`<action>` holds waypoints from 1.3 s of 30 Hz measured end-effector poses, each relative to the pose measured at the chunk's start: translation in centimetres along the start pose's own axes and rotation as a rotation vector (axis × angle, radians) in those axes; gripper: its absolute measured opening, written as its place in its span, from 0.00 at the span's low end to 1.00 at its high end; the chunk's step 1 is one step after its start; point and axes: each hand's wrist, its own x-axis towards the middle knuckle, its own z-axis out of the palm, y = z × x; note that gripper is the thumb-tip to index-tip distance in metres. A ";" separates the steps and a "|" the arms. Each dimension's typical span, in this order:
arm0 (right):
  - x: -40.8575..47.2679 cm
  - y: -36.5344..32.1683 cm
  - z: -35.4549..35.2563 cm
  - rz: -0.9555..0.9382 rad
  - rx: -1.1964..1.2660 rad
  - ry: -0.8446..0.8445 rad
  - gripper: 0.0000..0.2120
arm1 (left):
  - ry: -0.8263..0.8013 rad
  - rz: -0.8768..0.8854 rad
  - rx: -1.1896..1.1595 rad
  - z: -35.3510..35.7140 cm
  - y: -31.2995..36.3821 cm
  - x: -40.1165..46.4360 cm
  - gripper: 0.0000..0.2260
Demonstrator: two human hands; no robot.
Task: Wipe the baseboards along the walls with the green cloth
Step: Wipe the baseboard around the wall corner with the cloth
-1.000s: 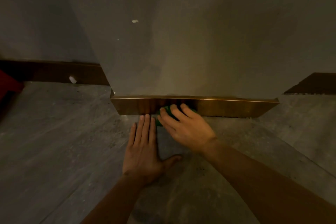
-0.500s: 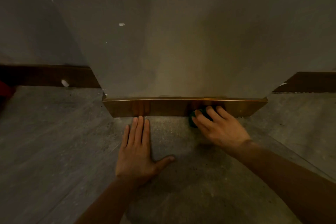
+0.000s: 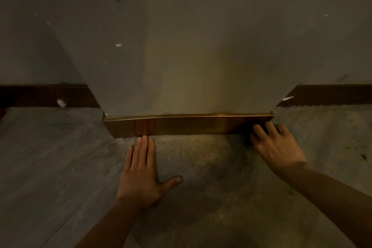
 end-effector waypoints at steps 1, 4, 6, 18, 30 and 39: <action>-0.4 0.3 -0.2 0.036 0.004 -0.019 0.24 | -0.011 -0.005 0.012 -0.2 0.1 0.0 0.59; -1.3 0.6 -1.1 0.095 0.110 -0.059 0.27 | -0.045 -0.004 0.017 -1.0 0.4 0.0 0.60; -1.8 0.3 -1.9 0.126 0.251 -0.043 0.28 | -0.036 0.030 -0.018 -1.8 0.9 -0.1 0.58; -4.2 -3.5 -9.9 -0.057 0.823 0.213 0.37 | 0.089 0.347 -0.227 -9.0 8.5 1.3 0.53; -7.2 0.2 -12.3 0.024 1.007 0.329 0.31 | 0.142 0.535 -0.028 -16.2 13.2 1.9 0.20; -9.3 5.1 -15.3 0.086 0.901 0.366 0.25 | 0.152 0.581 -0.040 -21.6 17.2 2.5 0.16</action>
